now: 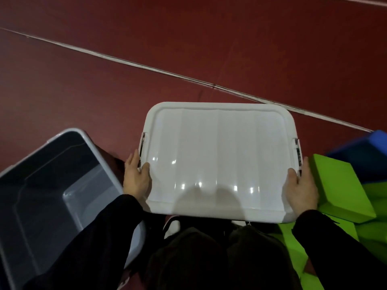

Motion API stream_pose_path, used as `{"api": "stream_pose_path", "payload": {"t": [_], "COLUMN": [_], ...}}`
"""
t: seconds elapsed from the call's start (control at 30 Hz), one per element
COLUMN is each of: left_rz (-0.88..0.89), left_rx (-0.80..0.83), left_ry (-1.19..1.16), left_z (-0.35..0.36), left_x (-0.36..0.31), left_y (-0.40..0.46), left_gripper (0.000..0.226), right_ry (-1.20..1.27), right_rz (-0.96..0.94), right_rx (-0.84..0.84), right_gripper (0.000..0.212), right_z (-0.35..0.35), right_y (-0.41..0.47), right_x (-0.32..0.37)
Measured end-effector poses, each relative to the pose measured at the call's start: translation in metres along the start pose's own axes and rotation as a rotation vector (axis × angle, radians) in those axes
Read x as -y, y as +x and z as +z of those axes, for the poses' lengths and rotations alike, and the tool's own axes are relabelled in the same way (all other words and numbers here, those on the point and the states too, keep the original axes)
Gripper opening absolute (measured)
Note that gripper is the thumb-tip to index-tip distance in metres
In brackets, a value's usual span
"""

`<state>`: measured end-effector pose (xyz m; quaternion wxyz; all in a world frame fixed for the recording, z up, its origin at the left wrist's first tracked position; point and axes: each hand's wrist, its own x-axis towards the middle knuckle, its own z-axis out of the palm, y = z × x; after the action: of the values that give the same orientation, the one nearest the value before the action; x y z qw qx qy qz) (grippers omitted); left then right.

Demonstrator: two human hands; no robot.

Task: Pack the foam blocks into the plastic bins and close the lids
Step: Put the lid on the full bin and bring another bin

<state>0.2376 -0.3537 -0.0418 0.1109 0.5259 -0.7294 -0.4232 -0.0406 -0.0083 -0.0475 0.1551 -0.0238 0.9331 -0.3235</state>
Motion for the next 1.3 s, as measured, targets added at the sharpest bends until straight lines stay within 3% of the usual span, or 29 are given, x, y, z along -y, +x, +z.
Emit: {"api": "stream_pose_path", "payload": {"t": [0.17,0.27,0.37,0.43,0.53,0.6,0.7,0.77,0.83,0.9,0.97,1.07,1.17,1.3], "left_rz": [-0.008,0.003,0.021,-0.013,-0.257,-0.352,-0.527,-0.597,-0.600,-0.630,-0.681,-0.865,-0.956,-0.948], "left_rx": [0.043,0.026,0.050,0.052,-0.103,-0.150,-0.182,-0.125,-0.073,-0.121,-0.183,-0.036,0.187,0.206], "left_ry": [0.150,0.340,0.390,0.229,-0.020,-0.117,-0.360,-0.427,-0.420,-0.450,-0.529,-0.780,-0.967,-1.181], "left_z": [-0.002,-0.002,-0.001,0.002,0.006,0.003,-0.001,0.006,0.013,0.018,0.018,0.028,0.043,0.049], "left_x": [-0.002,-0.013,-0.015,-0.016,-0.009,0.004,0.018,0.018,0.017,0.020,0.019,0.000,-0.017,-0.023], "left_y": [-0.006,-0.010,-0.010,-0.021,-0.045,-0.057,-0.056,-0.057,-0.064,-0.071,-0.076,-0.096,-0.112,-0.119], "left_gripper": [0.055,0.056,0.062,0.058,0.071,0.083,0.066,0.053,0.042,0.035,0.034,0.024,0.040,0.032], "right_ry": [-0.020,-0.193,-0.182,0.070,0.482,0.728,0.985,1.103,1.189,1.249,1.255,1.223,1.273,1.318], "right_rz": [0.019,-0.091,-0.084,0.026,0.369,0.613,0.823,0.843,0.838,0.855,0.850,0.897,0.894,0.903], "right_rx": [-0.039,-0.126,0.038,0.200,0.211,0.365,0.611,0.629,0.556,0.511,0.507,0.470,0.493,0.568], "right_gripper": [0.058,0.051,0.055,0.068,0.091,0.086,0.093,0.085,0.055,0.044,0.055,0.081,0.068,0.064], "right_z": [0.001,0.004,-0.009,-0.024,-0.036,-0.032,-0.019,-0.013,-0.008,-0.002,0.007,0.018,0.016,0.015], "right_y": [-0.005,-0.010,0.000,-0.009,-0.044,-0.070,-0.092,-0.098,-0.100,-0.100,-0.101,-0.102,-0.107,-0.105], "right_x": [0.006,0.017,0.012,0.000,-0.027,-0.045,-0.047,-0.030,-0.017,-0.008,-0.006,-0.004,-0.004,-0.004]}}
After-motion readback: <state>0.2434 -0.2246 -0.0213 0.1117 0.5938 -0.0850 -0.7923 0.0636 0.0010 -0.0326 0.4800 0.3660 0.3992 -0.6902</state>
